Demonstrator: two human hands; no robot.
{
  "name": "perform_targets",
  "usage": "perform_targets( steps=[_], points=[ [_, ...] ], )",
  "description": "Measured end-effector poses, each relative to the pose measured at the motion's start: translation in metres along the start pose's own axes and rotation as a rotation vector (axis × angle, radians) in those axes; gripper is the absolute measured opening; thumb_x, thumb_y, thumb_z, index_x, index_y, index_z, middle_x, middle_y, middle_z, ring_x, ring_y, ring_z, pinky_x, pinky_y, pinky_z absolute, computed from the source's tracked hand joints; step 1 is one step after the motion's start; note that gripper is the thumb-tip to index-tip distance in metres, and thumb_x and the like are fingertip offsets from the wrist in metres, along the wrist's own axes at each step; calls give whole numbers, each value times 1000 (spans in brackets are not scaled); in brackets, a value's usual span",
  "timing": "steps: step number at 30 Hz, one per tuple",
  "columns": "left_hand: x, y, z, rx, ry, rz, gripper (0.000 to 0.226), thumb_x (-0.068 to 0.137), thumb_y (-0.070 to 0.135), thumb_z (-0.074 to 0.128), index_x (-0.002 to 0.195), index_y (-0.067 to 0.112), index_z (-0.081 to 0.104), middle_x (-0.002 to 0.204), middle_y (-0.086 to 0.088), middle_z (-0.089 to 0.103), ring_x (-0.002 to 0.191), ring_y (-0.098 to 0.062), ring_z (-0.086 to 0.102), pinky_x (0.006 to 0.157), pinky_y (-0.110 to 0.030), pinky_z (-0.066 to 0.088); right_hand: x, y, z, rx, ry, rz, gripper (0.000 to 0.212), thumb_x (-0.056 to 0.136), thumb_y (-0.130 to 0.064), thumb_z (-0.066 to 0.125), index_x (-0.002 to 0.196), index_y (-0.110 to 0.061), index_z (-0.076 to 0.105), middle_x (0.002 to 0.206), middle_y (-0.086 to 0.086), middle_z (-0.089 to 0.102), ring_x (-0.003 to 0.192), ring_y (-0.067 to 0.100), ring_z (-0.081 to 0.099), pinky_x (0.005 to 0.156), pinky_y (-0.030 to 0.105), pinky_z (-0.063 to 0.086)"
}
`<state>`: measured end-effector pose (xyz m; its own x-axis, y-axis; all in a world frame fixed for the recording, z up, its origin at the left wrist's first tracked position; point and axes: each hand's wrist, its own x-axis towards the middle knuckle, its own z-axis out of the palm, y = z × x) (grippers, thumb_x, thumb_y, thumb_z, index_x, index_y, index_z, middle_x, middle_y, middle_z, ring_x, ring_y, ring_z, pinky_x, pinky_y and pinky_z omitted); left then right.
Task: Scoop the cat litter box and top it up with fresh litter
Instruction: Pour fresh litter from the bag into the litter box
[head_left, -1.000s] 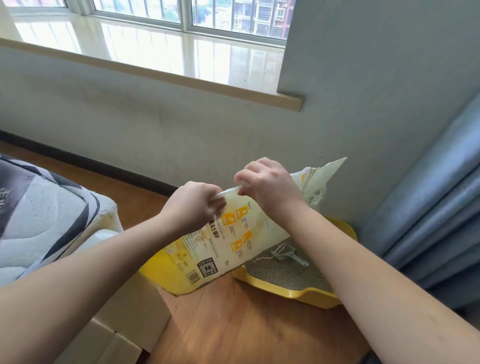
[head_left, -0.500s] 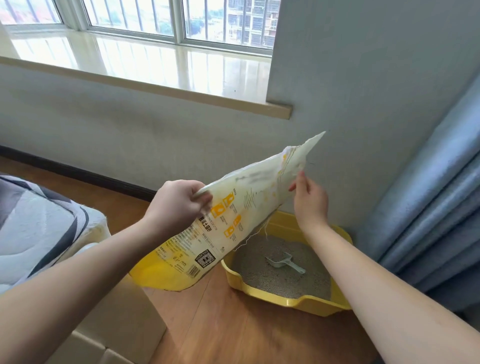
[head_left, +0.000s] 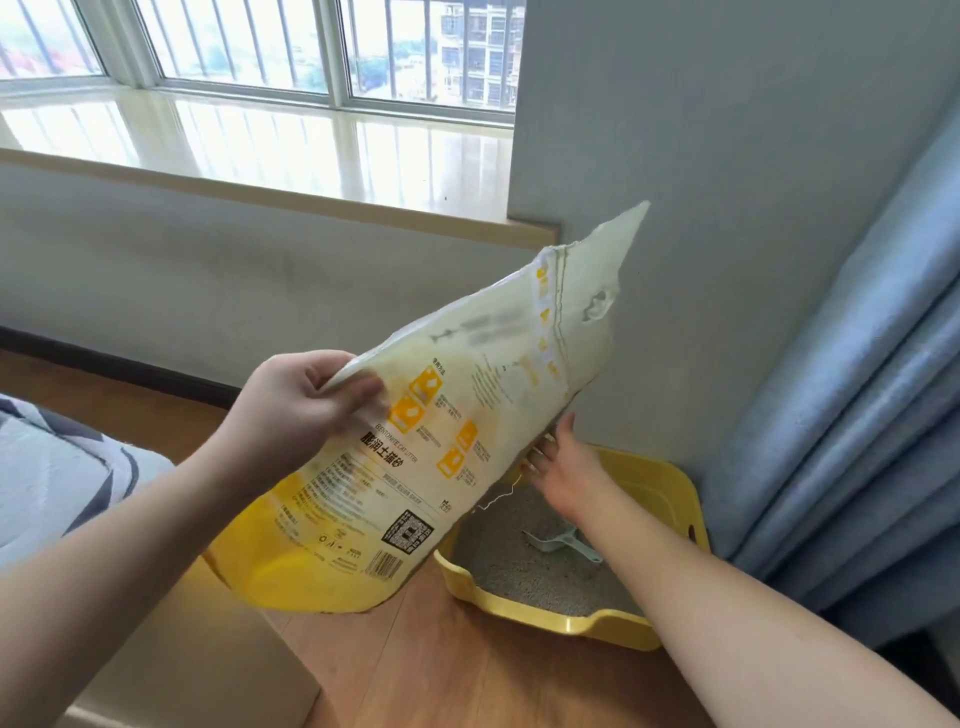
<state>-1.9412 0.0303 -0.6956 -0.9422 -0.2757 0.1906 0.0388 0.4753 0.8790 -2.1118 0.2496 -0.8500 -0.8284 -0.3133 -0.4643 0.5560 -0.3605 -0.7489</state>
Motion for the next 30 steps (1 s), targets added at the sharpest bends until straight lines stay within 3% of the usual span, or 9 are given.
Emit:
perform_targets(
  steps=[5,9,11,15,18,21,25,30],
  points=[
    [5,-16,5,-100,51,-42,20,90,29,66,83,13,74,77,-14,73,72,-36,71,71,-54,58,3,-13,0,9,50,-239,47,97,-50,38,132,-20,50,128,4,61,114,21,58,101,45,46],
    [8,-32,13,-189,115,-101,17,90,27,66,82,13,73,78,-15,73,68,-27,69,61,-37,56,3,-34,5,-36,75,-390,41,100,-44,38,131,-19,49,123,0,64,109,13,62,89,32,52],
    [9,-37,15,-225,132,-129,16,90,26,66,84,12,72,78,-12,73,68,-22,69,56,-28,54,1,-41,8,-74,100,-436,34,101,-41,38,126,-21,50,118,-2,66,107,12,62,90,32,51],
    [9,-48,17,-237,150,-156,16,90,25,64,91,11,71,81,-8,75,75,-22,72,60,-23,54,-4,-51,15,-136,109,-505,22,103,-34,38,115,-25,54,112,-5,68,108,15,63,93,36,51],
    [7,-55,21,-199,158,-177,16,88,31,64,86,18,72,81,-4,76,76,-18,73,67,-28,53,-11,-53,17,-196,122,-554,20,103,-30,37,114,-26,55,109,-8,69,102,7,65,89,32,52],
    [10,-59,24,-129,147,-185,18,89,32,63,83,17,73,79,-1,75,75,-14,72,72,-31,54,-24,-48,15,-230,154,-554,20,104,-25,37,116,-22,53,101,-14,69,92,-2,65,77,19,51],
    [16,-69,25,27,85,-214,17,93,29,62,83,20,71,76,9,74,72,-6,67,69,-27,49,-48,-28,7,-301,204,-501,21,104,-22,37,107,-32,55,99,-21,67,90,-9,63,72,9,47],
    [1,-73,22,140,-48,-263,22,93,33,62,78,20,71,76,8,73,78,-12,66,74,-30,47,-88,-5,9,-433,189,-414,19,102,-25,42,108,-35,57,101,-24,68,101,-4,60,77,10,46]
  ],
)
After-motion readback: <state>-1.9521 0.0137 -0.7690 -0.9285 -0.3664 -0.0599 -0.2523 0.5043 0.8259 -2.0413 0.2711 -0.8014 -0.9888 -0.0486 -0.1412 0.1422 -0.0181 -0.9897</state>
